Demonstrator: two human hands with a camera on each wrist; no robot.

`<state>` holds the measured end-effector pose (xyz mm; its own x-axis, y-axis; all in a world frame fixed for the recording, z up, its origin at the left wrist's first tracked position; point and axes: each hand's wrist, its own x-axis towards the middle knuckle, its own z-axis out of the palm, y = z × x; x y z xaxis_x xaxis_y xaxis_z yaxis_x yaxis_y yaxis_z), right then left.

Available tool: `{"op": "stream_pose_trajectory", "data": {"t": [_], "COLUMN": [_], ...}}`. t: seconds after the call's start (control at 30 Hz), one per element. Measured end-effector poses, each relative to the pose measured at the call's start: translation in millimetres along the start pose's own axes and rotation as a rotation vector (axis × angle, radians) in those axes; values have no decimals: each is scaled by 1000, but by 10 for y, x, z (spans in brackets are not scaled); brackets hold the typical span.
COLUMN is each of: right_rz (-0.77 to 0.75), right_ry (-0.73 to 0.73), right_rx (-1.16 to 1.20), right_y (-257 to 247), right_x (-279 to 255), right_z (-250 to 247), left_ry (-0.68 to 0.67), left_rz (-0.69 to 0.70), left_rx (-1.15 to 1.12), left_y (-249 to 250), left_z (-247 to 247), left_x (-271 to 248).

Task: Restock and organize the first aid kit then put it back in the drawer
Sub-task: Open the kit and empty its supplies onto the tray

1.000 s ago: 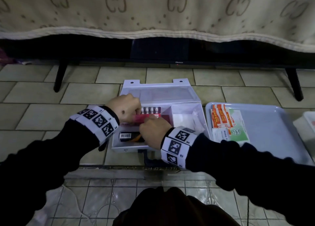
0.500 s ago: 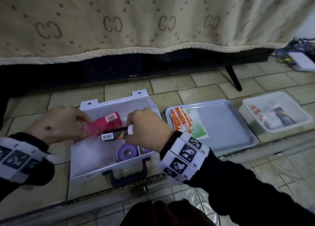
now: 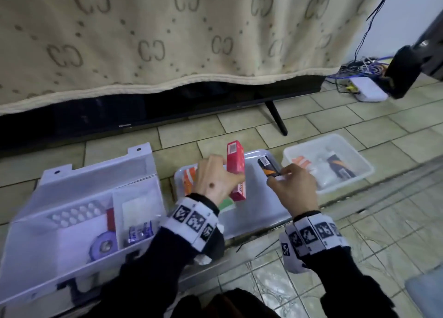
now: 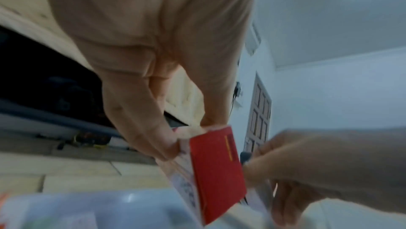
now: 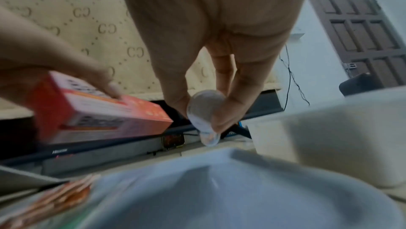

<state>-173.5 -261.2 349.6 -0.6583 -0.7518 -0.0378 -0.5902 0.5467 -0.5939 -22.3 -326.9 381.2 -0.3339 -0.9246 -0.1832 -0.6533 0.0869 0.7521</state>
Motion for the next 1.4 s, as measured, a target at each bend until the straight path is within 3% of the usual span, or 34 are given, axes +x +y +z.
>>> {"op": "stream_pose_trajectory", "data": {"t": [0.13, 0.33, 0.47, 0.67, 0.77, 0.9, 1.07, 1.17, 1.23, 1.4], "right_rz": [-53, -67, -191, -202, -273, -444, -676, -811, -911, -1046], "right_ry": [-30, -105, -210, -171, -124, -62, -237, -336, -430, -644], "right_rx": [-31, -134, -295, -135, -165, -159, -107, -80, -112, -363], "right_y": [133, 238, 269, 246, 110, -278, -980, -1411, -1666, -2130], "right_x": [134, 281, 358, 357, 318, 188, -190, -487, -681, -1018], "right_z": [123, 232, 166, 152, 76, 91, 398, 634, 797, 1187], "left_ry": [-25, -44, -12, -59, -70, 39, 207, 319, 302, 66], "left_rz": [-54, -125, -119, -171, -147, -55, -91, -136, -180, -248], "left_rx": [50, 59, 21, -104, -93, -102, -79, 89, 208, 363], "left_y": [151, 131, 87, 90, 88, -43, -531, -956, -1226, -1777], "left_z": [490, 805, 959, 956, 636, -143, -1248, -1752, -2007, -2274], "left_x": [247, 402, 440, 420, 312, 37, -466, -637, -703, -752]}}
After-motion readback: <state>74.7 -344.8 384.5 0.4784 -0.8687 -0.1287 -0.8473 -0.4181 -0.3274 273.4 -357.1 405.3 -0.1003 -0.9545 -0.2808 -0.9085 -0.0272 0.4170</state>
